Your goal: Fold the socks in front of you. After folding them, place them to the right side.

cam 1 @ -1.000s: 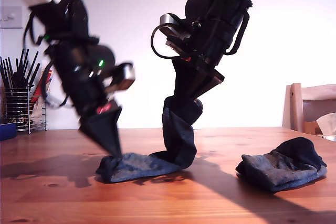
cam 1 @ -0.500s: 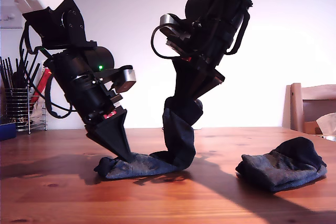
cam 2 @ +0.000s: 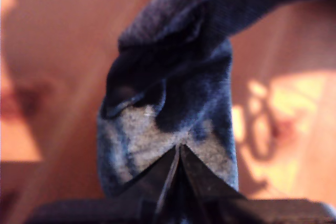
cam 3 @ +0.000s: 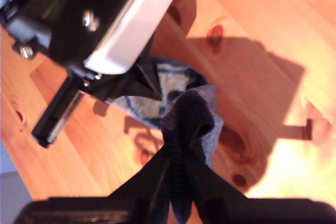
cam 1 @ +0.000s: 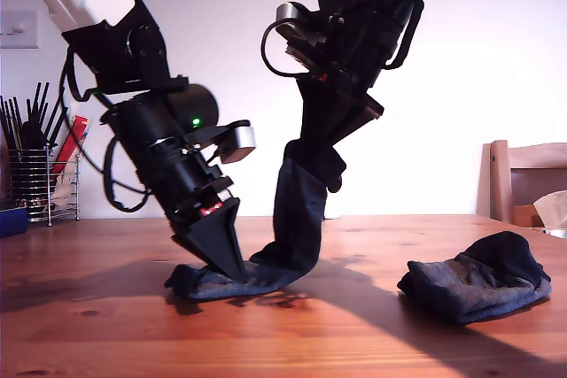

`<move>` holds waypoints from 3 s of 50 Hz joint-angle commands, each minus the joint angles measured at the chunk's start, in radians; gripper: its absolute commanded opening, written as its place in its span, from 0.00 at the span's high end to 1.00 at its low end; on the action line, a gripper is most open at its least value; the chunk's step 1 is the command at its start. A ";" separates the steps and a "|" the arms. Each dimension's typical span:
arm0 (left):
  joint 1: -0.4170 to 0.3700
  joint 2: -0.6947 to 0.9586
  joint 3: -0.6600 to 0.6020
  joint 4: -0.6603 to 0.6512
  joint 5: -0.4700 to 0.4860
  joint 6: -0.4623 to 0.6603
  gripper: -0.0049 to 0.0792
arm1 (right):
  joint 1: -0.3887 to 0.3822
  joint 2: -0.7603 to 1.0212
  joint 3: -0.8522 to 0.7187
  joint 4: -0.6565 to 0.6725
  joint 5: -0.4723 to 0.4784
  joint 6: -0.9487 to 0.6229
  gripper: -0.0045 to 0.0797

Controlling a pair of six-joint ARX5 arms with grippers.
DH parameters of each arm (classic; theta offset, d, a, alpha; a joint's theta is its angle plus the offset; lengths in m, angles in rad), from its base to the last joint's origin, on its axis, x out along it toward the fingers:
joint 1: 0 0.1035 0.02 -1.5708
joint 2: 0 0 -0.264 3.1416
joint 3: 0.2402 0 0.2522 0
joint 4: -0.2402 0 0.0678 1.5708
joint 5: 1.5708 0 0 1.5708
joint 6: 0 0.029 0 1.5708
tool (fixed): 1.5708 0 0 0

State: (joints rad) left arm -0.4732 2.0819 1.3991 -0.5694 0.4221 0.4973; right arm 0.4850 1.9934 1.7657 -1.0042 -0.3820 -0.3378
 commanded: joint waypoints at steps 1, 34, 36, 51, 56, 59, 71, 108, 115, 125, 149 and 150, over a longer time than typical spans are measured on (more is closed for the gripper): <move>-0.007 0.051 -0.022 0.009 -0.023 -0.004 0.97 | 0.003 -0.001 -0.003 -0.008 -0.001 -0.007 0.96; -0.121 0.077 -0.022 0.179 0.042 -0.086 0.97 | -0.013 -0.001 -0.003 -0.037 0.000 -0.026 0.96; -0.123 0.077 -0.022 0.187 0.042 -0.090 0.97 | -0.016 -0.001 -0.003 -0.038 0.000 -0.026 0.96; -0.098 0.063 -0.021 0.170 0.042 -0.105 0.97 | -0.016 -0.001 -0.003 -0.044 -0.001 -0.026 0.96; -0.089 0.033 -0.021 0.173 0.042 -0.105 0.97 | -0.016 -0.001 -0.003 -0.050 -0.001 -0.026 0.96; -0.083 0.012 -0.021 0.169 0.043 -0.106 0.97 | -0.016 -0.001 -0.003 -0.054 -0.001 -0.026 0.96; -0.063 -0.021 -0.021 0.135 0.079 -0.106 0.97 | -0.013 -0.001 -0.003 -0.055 -0.003 -0.027 0.96; 0.093 -0.221 -0.021 -0.017 0.030 -0.106 0.97 | 0.034 -0.001 -0.003 0.004 -0.004 -0.026 0.96; 0.128 -0.248 -0.021 -0.066 0.033 -0.105 0.97 | 0.054 0.006 -0.003 0.009 0.005 -0.025 0.96; 0.140 -0.249 -0.021 -0.109 0.034 -0.104 0.97 | 0.107 0.027 -0.003 0.008 0.116 -0.016 0.96; 0.201 -0.250 0.019 -0.079 -0.047 -0.105 0.97 | 0.264 0.116 -0.003 0.022 0.255 0.040 0.96; 0.204 -0.250 0.024 -0.083 -0.048 -0.105 0.97 | 0.273 0.122 -0.003 0.026 0.261 0.044 0.96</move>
State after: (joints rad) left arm -0.2752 1.8168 1.4002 -0.6476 0.3733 0.3946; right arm 0.7326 2.0613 1.7657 -0.9867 -0.1356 -0.3073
